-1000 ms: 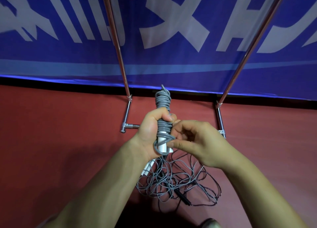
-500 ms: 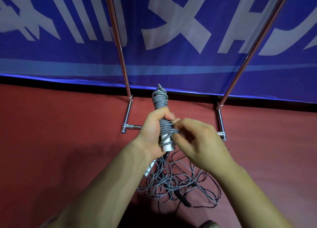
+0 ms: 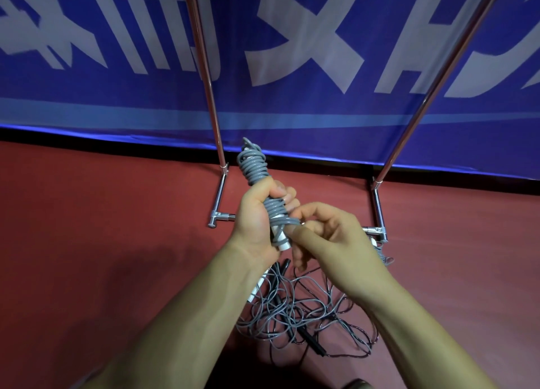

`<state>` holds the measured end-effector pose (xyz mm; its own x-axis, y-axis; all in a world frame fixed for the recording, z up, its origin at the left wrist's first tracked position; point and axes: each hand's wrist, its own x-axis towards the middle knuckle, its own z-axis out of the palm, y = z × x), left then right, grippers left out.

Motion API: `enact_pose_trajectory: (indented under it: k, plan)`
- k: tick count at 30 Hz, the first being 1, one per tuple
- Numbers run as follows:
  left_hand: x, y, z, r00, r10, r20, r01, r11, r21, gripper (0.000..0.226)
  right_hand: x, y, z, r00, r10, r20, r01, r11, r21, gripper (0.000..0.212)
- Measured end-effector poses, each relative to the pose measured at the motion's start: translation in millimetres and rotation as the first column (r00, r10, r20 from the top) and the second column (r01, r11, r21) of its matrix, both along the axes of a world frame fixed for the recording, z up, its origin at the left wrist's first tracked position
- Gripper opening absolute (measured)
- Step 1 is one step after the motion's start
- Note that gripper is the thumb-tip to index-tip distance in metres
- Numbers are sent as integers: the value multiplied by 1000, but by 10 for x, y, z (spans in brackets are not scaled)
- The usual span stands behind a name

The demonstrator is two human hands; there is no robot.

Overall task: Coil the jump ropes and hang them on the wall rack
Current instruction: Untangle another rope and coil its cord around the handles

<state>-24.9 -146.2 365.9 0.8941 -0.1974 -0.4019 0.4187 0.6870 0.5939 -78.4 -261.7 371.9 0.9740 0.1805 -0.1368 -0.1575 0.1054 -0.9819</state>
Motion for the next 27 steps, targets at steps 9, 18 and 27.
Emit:
enact_pose_trajectory:
  k: [9, 18, 27]
  plan:
    - [69, 140, -19, 991, 109, 74, -104, 992, -68, 34, -82, -36, -58, 927, 224, 302, 14, 782, -624, 41]
    - [77, 76, -69, 996, -57, 70, 51, 995, 87, 19, -55, -29, -25, 958, 39, 284, 197, 630, -751, 57]
    - [-34, -57, -130, 992, -121, 41, 113, 980, 161, 14, 140, -182, -161, 971, -132, 201, 197, 916, -350, 12]
